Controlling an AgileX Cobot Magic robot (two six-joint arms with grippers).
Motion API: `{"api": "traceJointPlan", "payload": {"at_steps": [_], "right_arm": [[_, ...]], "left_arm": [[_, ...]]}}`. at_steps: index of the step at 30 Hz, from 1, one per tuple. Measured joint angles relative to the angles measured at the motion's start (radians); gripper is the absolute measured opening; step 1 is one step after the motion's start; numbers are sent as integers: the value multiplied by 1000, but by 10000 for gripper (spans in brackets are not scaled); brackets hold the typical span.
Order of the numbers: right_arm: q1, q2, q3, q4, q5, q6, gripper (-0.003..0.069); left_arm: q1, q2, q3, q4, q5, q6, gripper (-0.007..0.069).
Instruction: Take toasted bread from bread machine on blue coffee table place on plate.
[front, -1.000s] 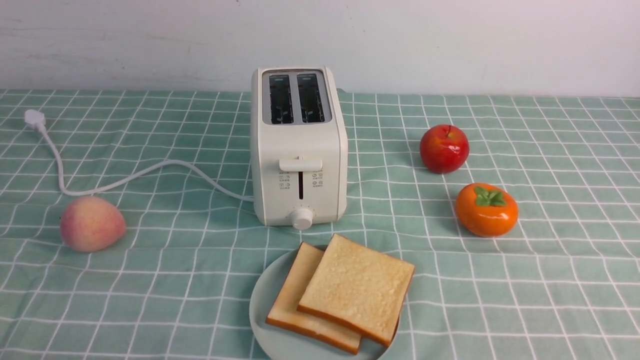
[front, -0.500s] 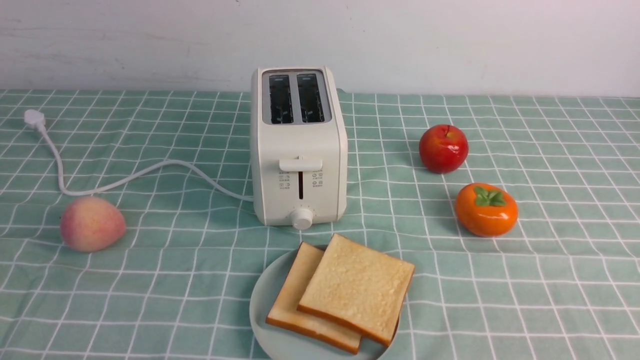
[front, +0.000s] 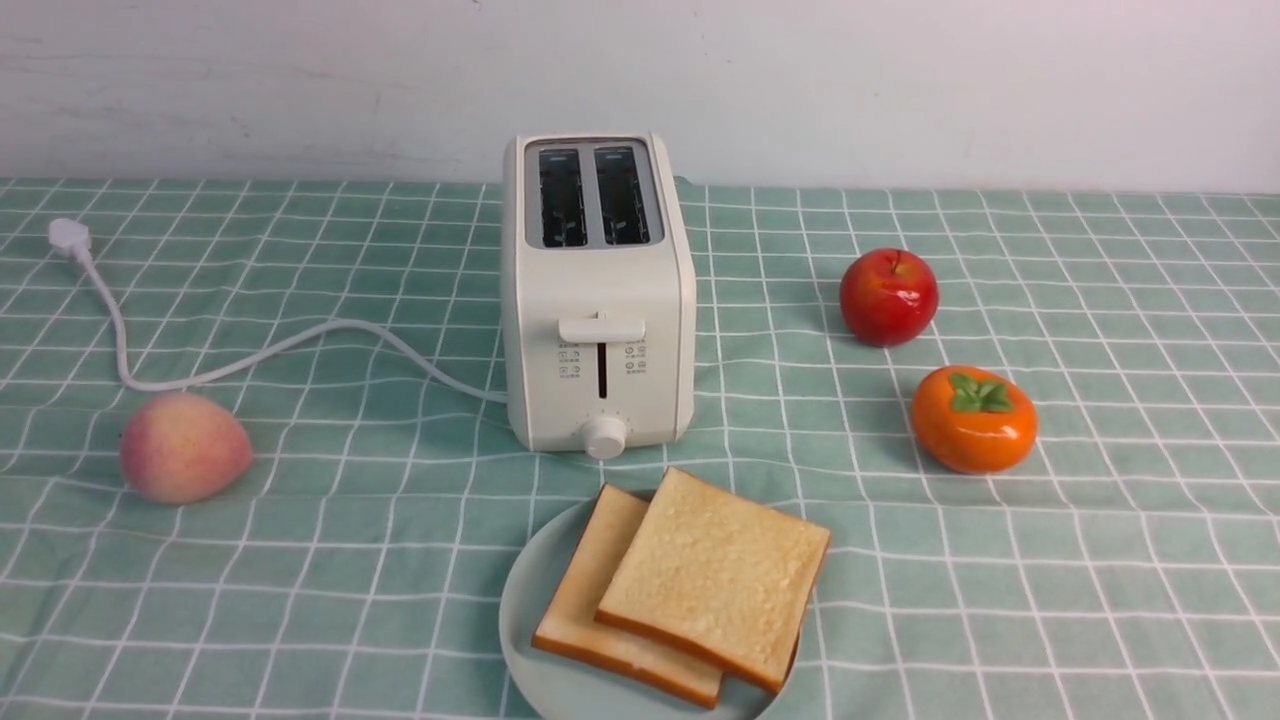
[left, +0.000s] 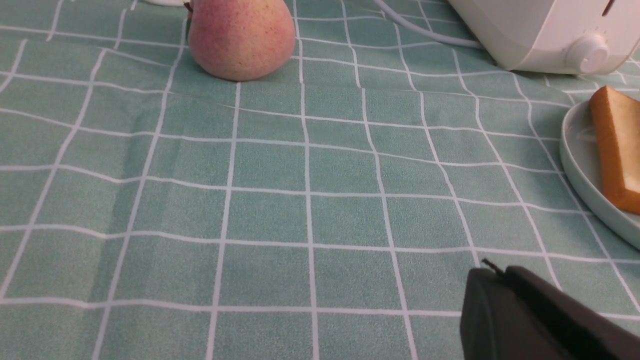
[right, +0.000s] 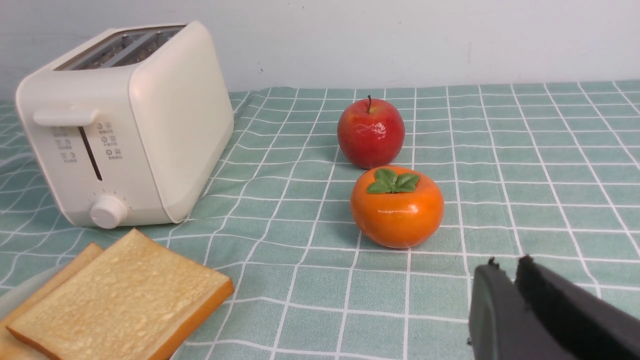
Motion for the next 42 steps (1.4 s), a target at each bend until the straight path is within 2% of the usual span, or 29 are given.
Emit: {"api": "traceJointPlan", "payload": {"at_steps": [15,20,30,42], "right_arm": [[-4,0,0,0,0,0,74],[-73,-4,0,0,0,0,78],[-211,-151,0,0,9,0,85],[-245,-173,0,0,13,0,99]], "left_arm": [[29,0,1,0,-1,2,17],[88,0,1,0,-1,3,20],[94,0,1,0,-1,3,35],[94,0,1,0,-1,3,39]]}}
